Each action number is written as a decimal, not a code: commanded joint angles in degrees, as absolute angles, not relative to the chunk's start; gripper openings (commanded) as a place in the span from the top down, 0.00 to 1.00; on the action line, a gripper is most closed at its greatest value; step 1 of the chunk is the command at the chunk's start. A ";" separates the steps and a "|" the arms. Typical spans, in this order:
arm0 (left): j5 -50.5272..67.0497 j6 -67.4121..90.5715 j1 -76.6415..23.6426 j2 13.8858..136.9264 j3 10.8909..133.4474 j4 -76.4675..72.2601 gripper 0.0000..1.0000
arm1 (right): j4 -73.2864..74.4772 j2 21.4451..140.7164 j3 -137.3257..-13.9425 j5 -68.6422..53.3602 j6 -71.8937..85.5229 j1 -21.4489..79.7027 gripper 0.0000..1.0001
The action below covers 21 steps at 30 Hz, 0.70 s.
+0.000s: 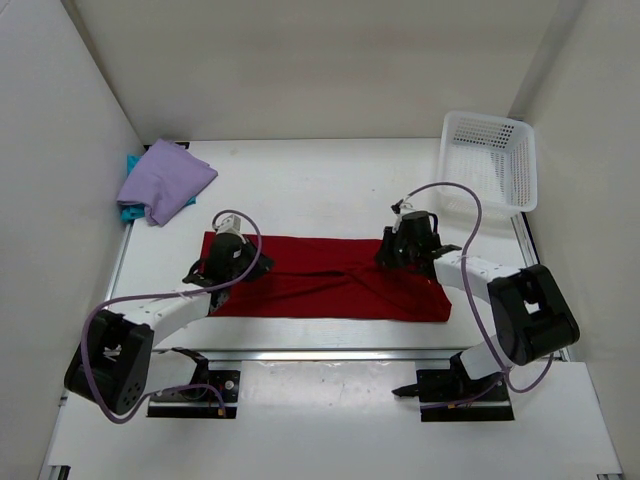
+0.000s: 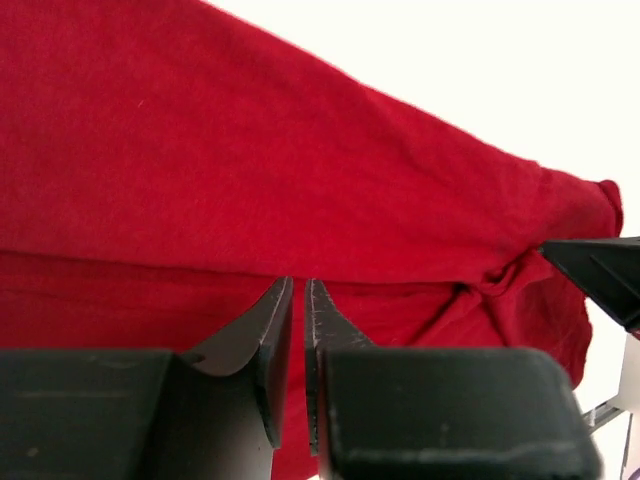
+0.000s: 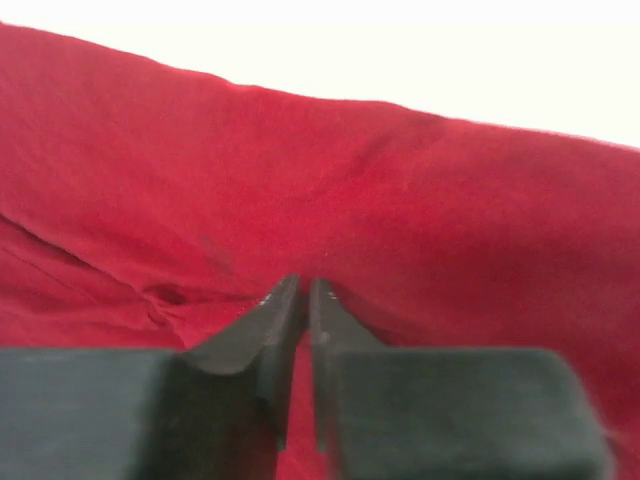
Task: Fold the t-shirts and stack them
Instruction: Fold the other side of the tshirt into a rectangle
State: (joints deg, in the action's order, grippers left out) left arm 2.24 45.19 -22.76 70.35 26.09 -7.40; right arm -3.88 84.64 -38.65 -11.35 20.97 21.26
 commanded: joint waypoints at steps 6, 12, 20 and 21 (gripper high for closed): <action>3.60 45.79 -24.52 68.90 23.20 -11.86 0.79 | -2.03 75.86 -34.20 -7.39 22.49 29.60 1.00; 4.66 47.02 -25.49 70.66 24.08 -13.80 0.79 | 1.76 72.16 -31.21 -7.56 28.90 35.59 1.00; 6.50 48.95 -25.49 71.72 27.51 -15.20 0.78 | 2.99 70.24 -33.66 -9.13 34.27 40.79 0.95; 7.46 49.13 -25.23 71.37 27.77 -15.21 0.78 | 2.90 69.27 -33.40 -9.92 34.80 40.17 0.87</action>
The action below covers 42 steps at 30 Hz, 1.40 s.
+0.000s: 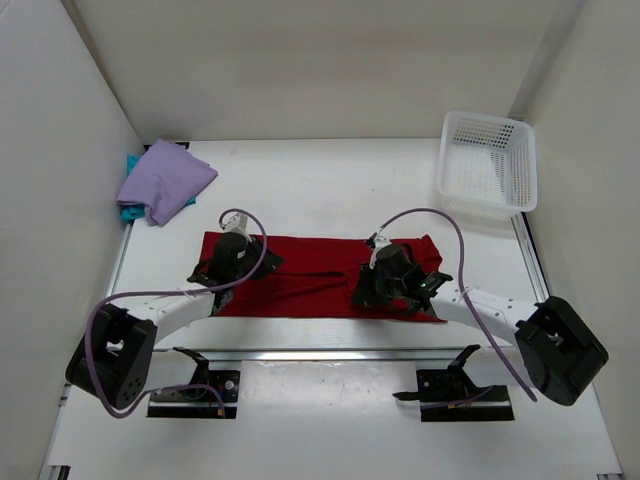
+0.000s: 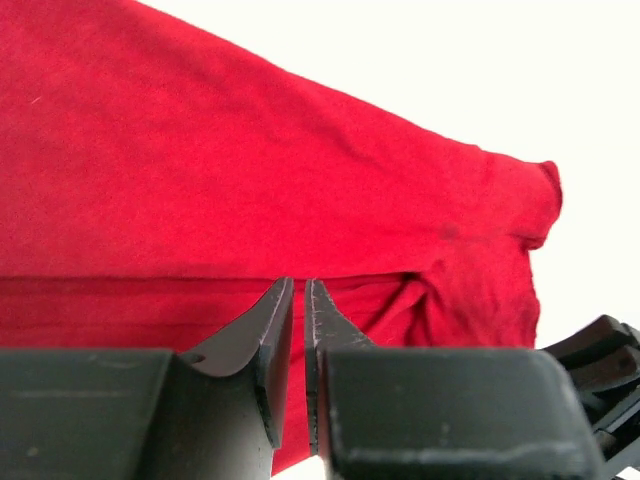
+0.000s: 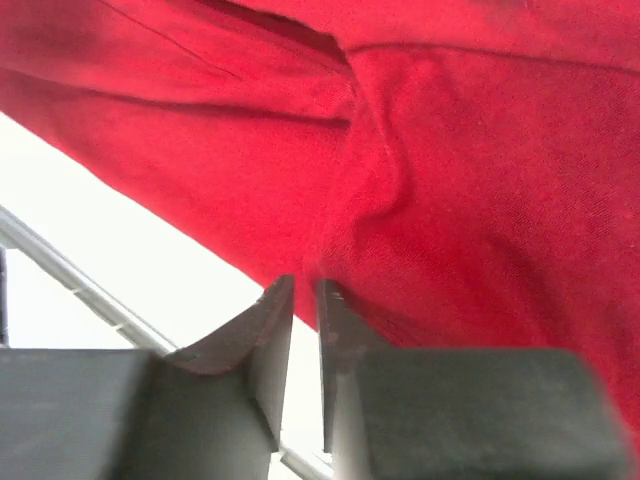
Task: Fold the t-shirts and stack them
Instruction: Fold the other side of the tshirt into a rectangle
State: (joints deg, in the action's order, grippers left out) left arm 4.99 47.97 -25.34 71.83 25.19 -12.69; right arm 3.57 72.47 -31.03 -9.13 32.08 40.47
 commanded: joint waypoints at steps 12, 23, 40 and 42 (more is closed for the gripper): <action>7.55 49.75 -27.06 74.52 34.10 -15.20 0.77 | 4.40 66.87 -31.20 -13.52 31.38 32.25 0.86; 9.23 49.30 -34.36 83.49 38.75 -15.11 0.78 | 5.36 76.22 -35.41 -11.95 28.93 41.31 0.95; 15.12 54.32 -21.45 98.71 42.72 -21.44 0.79 | 3.96 71.71 -40.77 -7.64 18.99 0.35 0.85; 15.20 54.75 -19.96 99.31 41.84 -22.49 0.79 | 3.17 74.87 -41.48 -8.44 18.98 0.09 0.77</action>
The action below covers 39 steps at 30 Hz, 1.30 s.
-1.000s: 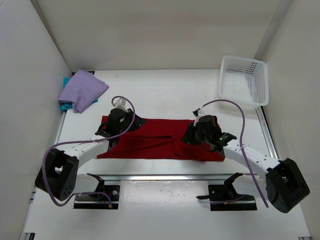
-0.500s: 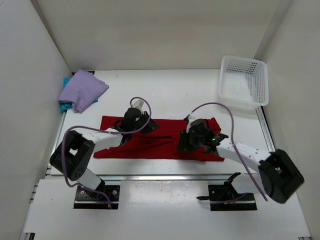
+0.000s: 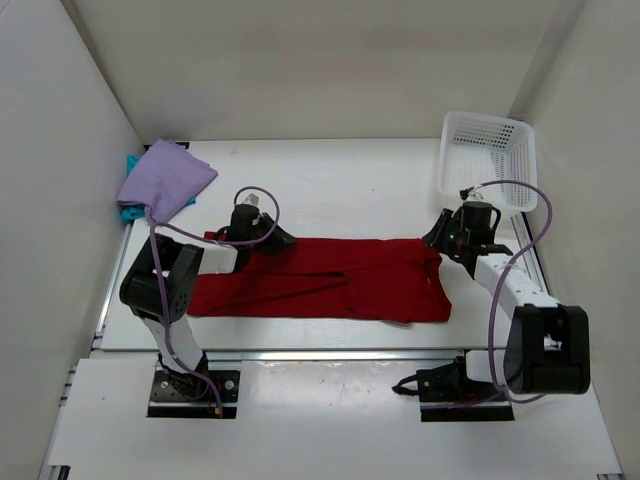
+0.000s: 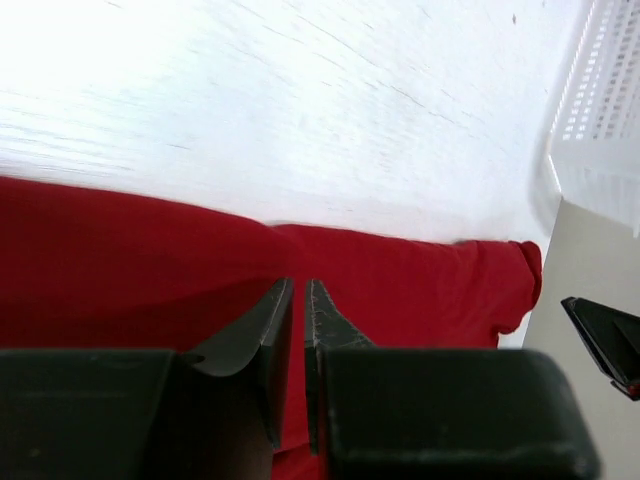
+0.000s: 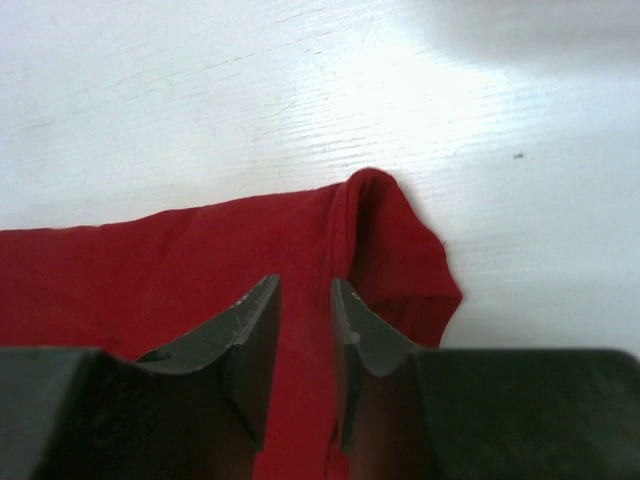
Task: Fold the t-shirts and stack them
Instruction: Fold the other side of the tshirt into a rectangle, then rotate the tshirt 80 degrees
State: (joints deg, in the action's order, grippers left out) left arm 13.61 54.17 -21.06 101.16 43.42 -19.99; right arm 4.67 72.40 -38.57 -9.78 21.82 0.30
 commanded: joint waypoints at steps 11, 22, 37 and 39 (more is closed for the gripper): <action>17.93 56.07 -14.94 101.60 39.11 -25.05 0.80 | 1.67 83.76 -44.74 -4.83 18.64 1.14 0.85; 16.79 56.86 -9.23 100.99 36.48 -25.48 0.80 | -4.12 84.64 -39.56 -4.47 24.34 -4.65 0.97; 16.97 56.61 -11.68 93.52 37.79 -23.39 0.80 | -0.09 76.49 -41.75 -2.83 24.61 -3.79 0.68; 14.95 55.03 -14.22 90.89 38.76 -21.45 0.79 | 2.19 72.79 -41.83 -0.28 23.82 -2.38 0.67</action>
State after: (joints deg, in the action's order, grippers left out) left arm 16.78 57.63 -11.00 96.51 36.29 -23.11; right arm 1.30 78.28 -39.97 -5.87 25.32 -4.05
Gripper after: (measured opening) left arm 0.210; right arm 0.334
